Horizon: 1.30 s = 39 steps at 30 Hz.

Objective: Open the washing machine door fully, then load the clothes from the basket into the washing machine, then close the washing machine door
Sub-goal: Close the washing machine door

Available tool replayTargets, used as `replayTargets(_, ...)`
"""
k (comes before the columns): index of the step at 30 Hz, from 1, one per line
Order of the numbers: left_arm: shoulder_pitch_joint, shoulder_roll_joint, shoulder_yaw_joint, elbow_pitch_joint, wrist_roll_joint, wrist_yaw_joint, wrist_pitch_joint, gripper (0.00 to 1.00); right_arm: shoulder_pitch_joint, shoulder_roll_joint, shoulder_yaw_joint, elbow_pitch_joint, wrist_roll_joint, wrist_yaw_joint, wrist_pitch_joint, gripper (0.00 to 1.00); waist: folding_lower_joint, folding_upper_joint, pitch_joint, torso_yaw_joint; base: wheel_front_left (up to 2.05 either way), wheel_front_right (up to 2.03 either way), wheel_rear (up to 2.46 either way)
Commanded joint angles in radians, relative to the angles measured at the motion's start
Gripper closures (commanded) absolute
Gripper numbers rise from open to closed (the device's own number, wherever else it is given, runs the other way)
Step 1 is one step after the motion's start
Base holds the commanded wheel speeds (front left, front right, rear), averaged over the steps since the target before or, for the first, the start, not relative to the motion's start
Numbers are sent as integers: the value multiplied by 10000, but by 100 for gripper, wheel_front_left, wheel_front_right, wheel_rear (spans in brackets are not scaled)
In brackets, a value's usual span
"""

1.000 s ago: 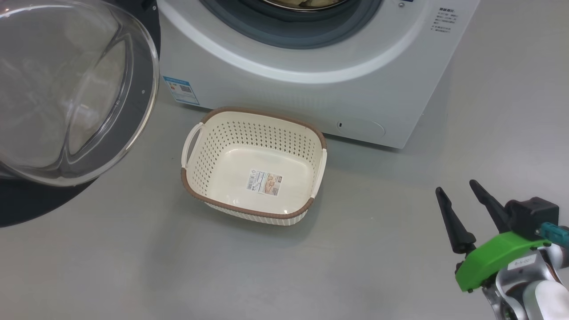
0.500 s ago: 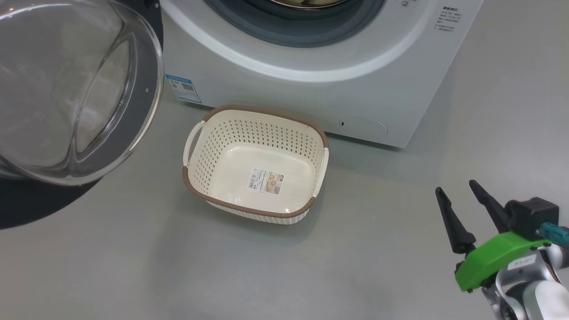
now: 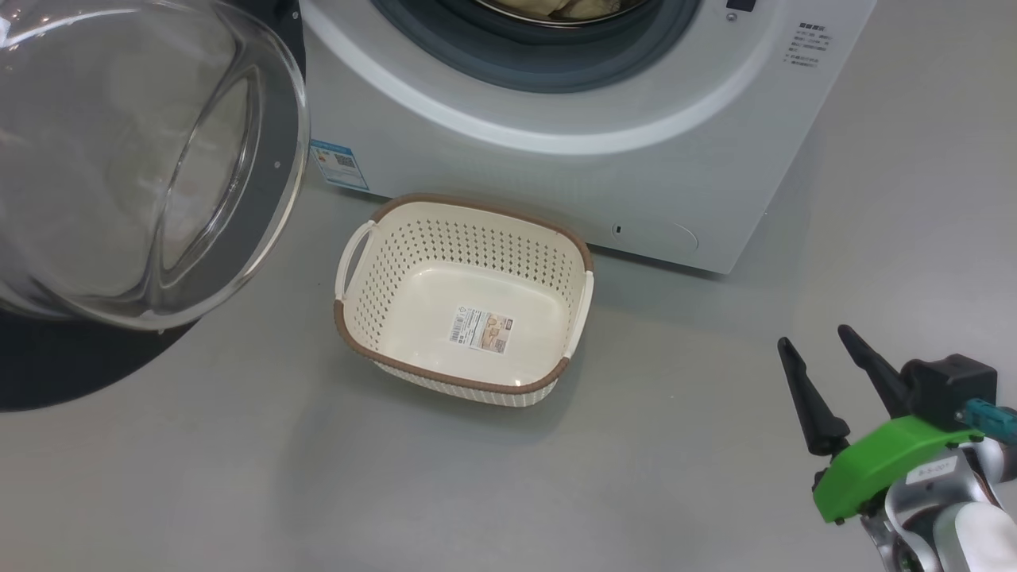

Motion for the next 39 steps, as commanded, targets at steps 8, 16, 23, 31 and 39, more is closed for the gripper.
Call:
replayTargets(8, 357, 287, -378, -629, -112, -141, 1199, 100, -303, -187, 201, -292, 46, -2, 21, 0, 0, 0, -63, 96, 0, 0, 0)
replayTargets(16, 535, 17, -229, -1495, -869, -408, 2242, 100, -281, -168, 204, -261, 43, -2, 15, 0, 0, 0, -8, 175, 0, 0, 0)
replayTargets(23, 718, -265, -82, -2265, -1489, -505, 2958, 100, -308, -154, 176, -261, 38, -2, 30, 0, 0, 0, 90, 237, 0, 0, 0)
replayTargets(31, 1123, -695, -315, -3304, -1804, -571, 3607, 100, -419, -121, 194, -274, 19, -2, 53, 0, 0, 0, 209, 313, 0, 0, 0)
replayTargets(39, 1310, -1083, -600, -4219, -2190, -814, 4304, 100, -519, -96, 236, -242, 17, -2, -13, 0, 0, 0, 340, 234, 0, 0, 0)
